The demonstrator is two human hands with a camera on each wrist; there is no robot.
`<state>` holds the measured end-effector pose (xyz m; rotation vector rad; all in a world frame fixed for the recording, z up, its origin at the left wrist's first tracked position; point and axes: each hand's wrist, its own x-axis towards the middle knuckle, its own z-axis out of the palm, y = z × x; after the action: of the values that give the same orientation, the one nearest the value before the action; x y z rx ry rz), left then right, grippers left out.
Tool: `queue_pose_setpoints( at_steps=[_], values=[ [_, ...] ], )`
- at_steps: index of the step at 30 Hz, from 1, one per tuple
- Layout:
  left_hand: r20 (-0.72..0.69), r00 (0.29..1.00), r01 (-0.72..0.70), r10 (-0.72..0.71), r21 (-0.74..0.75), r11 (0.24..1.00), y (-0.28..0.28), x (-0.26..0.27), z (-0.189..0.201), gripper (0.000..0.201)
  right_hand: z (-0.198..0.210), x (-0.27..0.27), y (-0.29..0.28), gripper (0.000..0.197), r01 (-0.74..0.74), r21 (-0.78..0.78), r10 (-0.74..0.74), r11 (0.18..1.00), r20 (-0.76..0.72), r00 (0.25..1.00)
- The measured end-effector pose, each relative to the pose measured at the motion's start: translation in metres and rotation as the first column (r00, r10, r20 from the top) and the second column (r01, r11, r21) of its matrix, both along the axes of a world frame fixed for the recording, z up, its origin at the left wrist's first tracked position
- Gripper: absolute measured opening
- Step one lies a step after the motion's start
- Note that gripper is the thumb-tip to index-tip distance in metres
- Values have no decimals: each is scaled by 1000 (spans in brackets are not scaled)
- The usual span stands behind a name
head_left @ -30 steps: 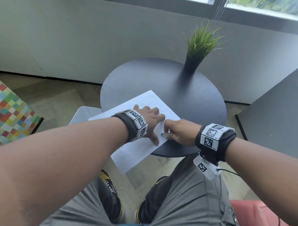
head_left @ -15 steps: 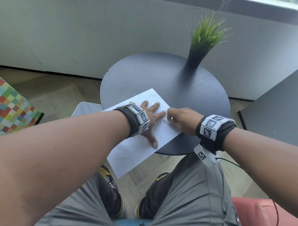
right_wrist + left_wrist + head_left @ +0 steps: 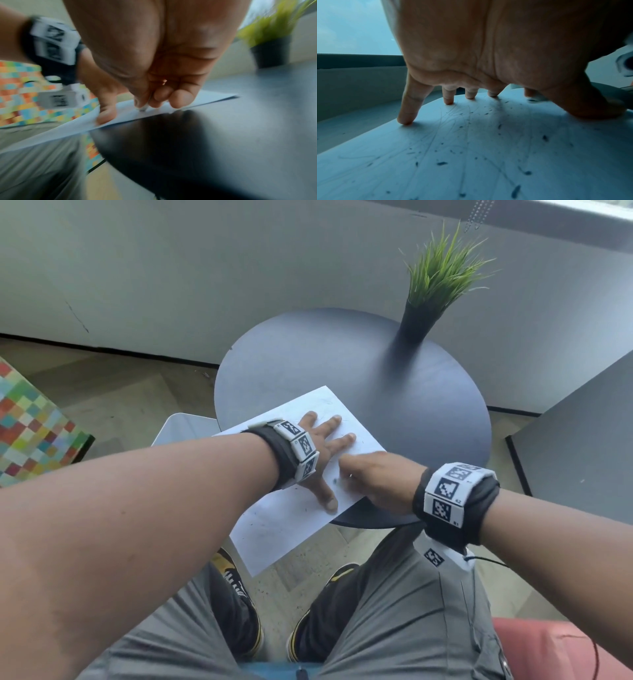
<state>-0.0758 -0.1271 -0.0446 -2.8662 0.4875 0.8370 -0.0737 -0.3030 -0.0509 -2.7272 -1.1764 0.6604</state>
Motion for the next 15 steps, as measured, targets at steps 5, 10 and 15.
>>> queue_pose_setpoints(
  at_steps=[5,10,15],
  values=[
    [6,1000,-12,12,-14,1000,0,2,-4,135,6,30,-6,20,304,-12,-301,953,107,948],
    [-6,1000,-14,14,-8,1000,1,2,-4,136,-1,-10,18,21,93,44,-93,995,-17,996],
    [31,1000,5,-4,-22,1000,9,4,-3,136,6,36,-4,22,378,-27,-378,925,30,925]
  ],
)
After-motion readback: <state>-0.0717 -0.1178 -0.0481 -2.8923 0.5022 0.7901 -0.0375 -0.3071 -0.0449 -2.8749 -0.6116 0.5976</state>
